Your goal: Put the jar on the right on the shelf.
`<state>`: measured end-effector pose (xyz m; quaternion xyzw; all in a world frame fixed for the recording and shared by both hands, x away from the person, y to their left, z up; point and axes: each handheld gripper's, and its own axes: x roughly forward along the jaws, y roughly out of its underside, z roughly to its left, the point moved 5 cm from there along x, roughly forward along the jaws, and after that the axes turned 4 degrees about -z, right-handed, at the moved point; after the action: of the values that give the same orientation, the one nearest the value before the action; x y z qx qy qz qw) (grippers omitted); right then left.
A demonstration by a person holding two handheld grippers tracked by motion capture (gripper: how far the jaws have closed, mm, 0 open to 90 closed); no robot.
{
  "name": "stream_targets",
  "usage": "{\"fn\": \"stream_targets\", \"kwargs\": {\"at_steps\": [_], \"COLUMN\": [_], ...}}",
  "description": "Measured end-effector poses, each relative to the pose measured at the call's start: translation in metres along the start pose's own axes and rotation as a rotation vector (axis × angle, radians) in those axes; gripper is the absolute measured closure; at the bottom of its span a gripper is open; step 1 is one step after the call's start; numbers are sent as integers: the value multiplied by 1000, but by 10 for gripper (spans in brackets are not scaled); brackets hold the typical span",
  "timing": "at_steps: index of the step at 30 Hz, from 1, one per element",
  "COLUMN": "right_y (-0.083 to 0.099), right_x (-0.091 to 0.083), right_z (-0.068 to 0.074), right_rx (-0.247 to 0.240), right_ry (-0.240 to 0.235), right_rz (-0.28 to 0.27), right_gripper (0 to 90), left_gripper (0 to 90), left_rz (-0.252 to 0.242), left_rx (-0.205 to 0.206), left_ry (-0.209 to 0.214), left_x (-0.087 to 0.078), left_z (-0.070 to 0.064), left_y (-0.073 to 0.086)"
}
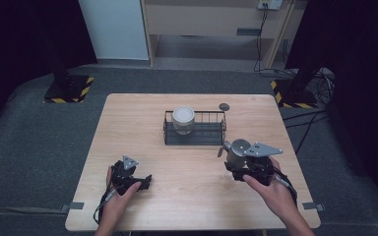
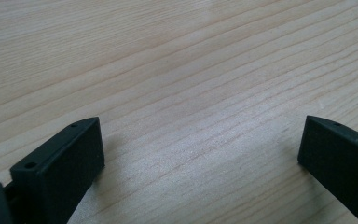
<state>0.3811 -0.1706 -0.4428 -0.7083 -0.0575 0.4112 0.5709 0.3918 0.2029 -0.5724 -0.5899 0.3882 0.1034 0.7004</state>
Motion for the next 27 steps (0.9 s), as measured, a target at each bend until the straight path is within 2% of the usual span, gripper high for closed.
{"fn": "stream_targets", "kwargs": {"at_steps": [11,15,22,27], "right_y": [-30,-42,-64,-74], "right_x": [-2,-3,-2,0], "right_z": [2,-1,-3,-6], "right_rx": [-16,-7,-32,-27], "right_ry": [13,17,30,46], "right_rz": [-1,-9,-15,-18], "right_gripper": [311,312,311,311], "left_gripper": [0,0,0,0], "left_rz": [0,0,1,-1], "left_rx": [0,1,1,0], "left_ry": [0,1,1,1], "left_x": [0,0,0,0], "left_z": [0,0,0,0], "left_y": [0,0,0,0]}}
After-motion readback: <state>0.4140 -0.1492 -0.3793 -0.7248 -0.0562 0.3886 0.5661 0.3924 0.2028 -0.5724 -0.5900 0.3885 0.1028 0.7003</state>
